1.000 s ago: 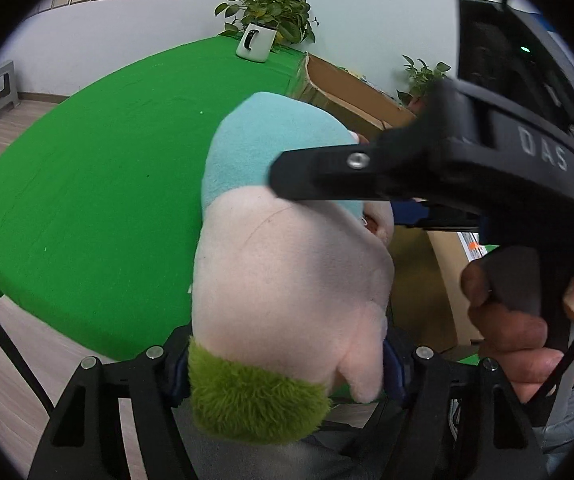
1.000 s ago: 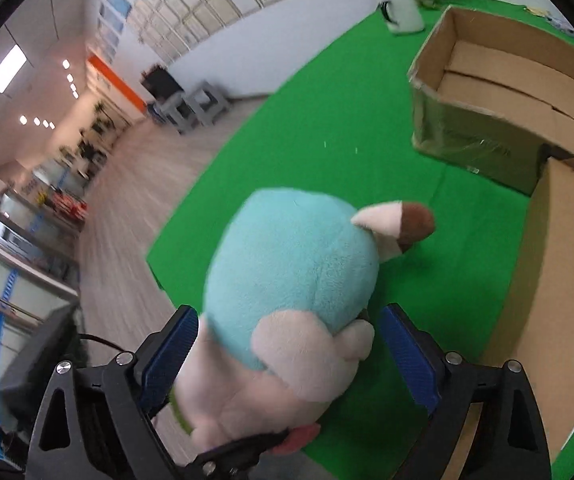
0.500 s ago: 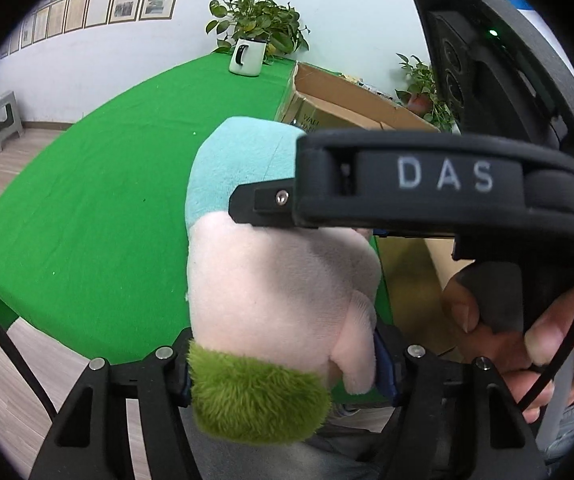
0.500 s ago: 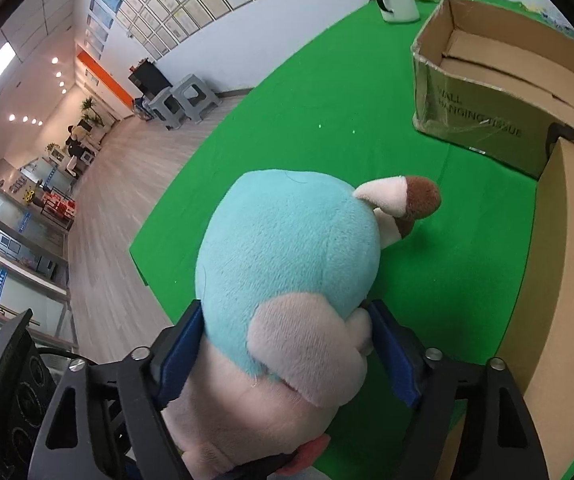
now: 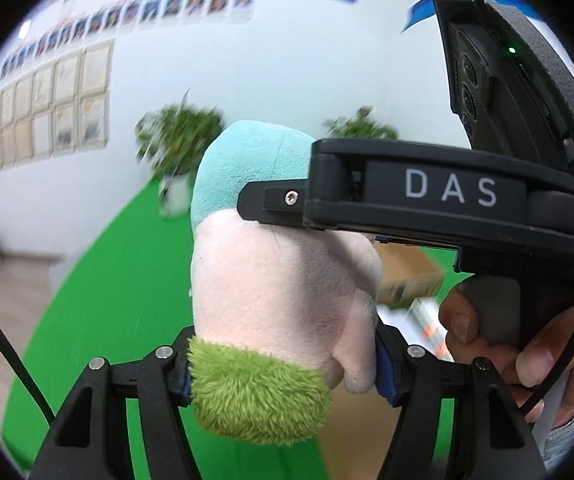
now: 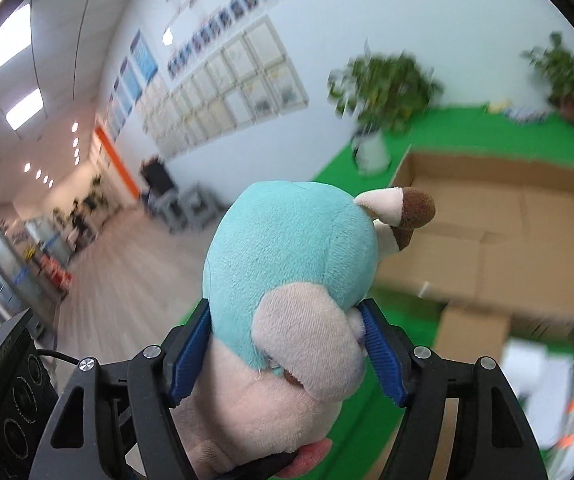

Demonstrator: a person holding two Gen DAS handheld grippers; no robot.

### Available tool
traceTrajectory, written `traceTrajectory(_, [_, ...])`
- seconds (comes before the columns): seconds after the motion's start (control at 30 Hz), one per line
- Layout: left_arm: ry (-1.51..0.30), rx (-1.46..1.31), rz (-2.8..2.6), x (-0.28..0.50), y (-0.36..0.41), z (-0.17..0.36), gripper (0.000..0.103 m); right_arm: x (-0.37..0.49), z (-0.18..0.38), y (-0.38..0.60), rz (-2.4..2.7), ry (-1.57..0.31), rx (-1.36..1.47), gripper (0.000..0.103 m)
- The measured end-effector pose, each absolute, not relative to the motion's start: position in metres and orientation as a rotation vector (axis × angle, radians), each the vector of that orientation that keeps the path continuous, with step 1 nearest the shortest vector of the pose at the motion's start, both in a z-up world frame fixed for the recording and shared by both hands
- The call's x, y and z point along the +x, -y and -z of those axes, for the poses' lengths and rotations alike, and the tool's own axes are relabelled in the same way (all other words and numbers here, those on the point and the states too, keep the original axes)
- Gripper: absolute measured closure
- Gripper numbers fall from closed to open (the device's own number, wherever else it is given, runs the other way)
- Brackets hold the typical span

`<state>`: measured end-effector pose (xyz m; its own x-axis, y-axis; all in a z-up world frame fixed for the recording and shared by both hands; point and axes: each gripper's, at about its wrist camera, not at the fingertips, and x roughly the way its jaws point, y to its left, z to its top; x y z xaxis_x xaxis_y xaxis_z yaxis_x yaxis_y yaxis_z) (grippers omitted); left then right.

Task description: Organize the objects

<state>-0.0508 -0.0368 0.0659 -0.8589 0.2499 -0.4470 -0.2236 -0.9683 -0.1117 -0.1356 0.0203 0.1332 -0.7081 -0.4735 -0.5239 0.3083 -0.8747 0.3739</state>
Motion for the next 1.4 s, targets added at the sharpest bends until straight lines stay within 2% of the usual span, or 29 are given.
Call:
traceTrajectory(0.2, [0.051, -0.493, -2.761, -0.086, 0.016, -0.131, 0.038, -0.105, -0.264, -0.104, 2.696, 0.318, 0.692, 0.034])
traceTrajectory(0.33, [0.031, -0.429, -2.731, -0.126, 0.004, -0.16, 0.038, -0.1, -0.328, -0.144, 2.762, 0.28, 0.62, 0.034])
traceTrajectory(0.47, [-0.003, -0.424, -2.719, -0.126, -0.003, -0.165, 0.038, -0.093, -0.371, -0.174, 2.789, 0.29, 0.578, 0.034])
traceTrajectory(0.6, [0.051, -0.518, -2.714, -0.141, 0.003, -0.143, 0.038, -0.107, -0.384, -0.192, 2.786, 0.301, 0.611, 0.034])
traceTrajectory(0.9, [0.153, -0.829, -2.744, -0.219, 0.031, -0.09, 0.038, -0.289, -0.277, -0.156, 2.615, 0.354, 0.911, 0.034])
traceTrajectory(1.0, [0.219, -0.961, -2.725, -0.246, 0.045, -0.061, 0.038, -0.337, -0.22, -0.144, 2.541, 0.385, 0.995, 0.035])
traceTrajectory(1.27, [0.258, -1.244, -2.659, -0.283, 0.061, 0.014, 0.038, -0.423, -0.031, -0.131, 2.39, 0.511, 1.223, 0.036])
traceTrajectory(1.4, [0.235, -1.311, -2.636, -0.282, 0.066, 0.035, 0.037, -0.444, 0.031, -0.121, 2.346, 0.529, 1.307, 0.038])
